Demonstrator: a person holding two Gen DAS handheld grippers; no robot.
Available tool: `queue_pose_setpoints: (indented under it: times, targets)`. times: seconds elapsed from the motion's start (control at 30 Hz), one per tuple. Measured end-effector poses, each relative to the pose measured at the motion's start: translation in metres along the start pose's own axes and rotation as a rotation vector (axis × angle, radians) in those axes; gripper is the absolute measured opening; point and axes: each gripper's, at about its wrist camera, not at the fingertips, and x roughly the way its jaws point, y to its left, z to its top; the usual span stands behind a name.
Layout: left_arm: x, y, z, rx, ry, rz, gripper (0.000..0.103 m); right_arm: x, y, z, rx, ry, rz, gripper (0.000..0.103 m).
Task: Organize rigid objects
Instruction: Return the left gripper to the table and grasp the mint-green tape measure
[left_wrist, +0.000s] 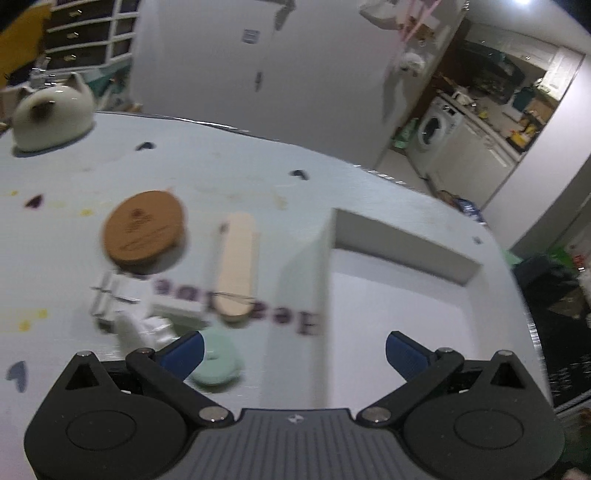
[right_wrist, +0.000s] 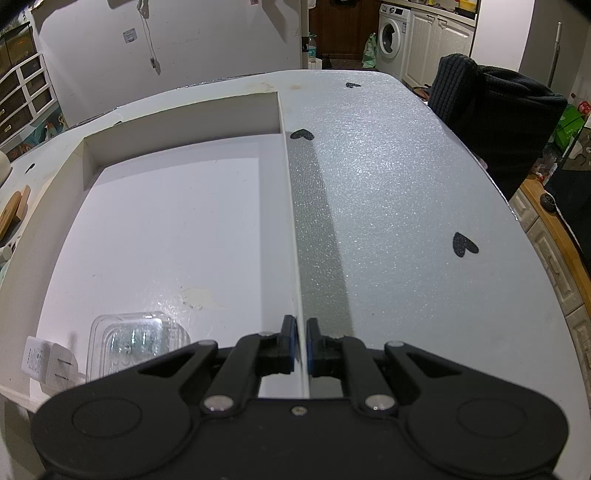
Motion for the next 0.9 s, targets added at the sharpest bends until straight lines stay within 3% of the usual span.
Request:
queue_pose_setpoints:
  times: [0.37, 0.4, 0.47, 0.57, 0.9]
  targets:
    - [0.021, 0.031, -0.042, 0.001, 0.061, 0.112, 0.102, 0.0, 0.0, 0.0, -0.002, 0.0, 0.0, 0.007]
    - [0.022, 0.032, -0.044, 0.006, 0.057, 0.121, 0.1, 0.0, 0.0, 0.0, -0.002, 0.0, 0.0, 0.007]
    - [0.026, 0.035, -0.047, 0.023, 0.057, 0.131, 0.081, 0.0, 0.0, 0.0, -0.002, 0.0, 0.0, 0.007]
    - [0.03, 0.035, -0.05, 0.056, 0.041, 0.14, 0.071, 0.0, 0.0, 0.0, -0.002, 0.0, 0.0, 0.008]
    - [0.049, 0.02, -0.041, 0.201, 0.012, 0.18, 0.068, 0.0, 0.0, 0.0, -0.001, 0.0, 0.0, 0.007]
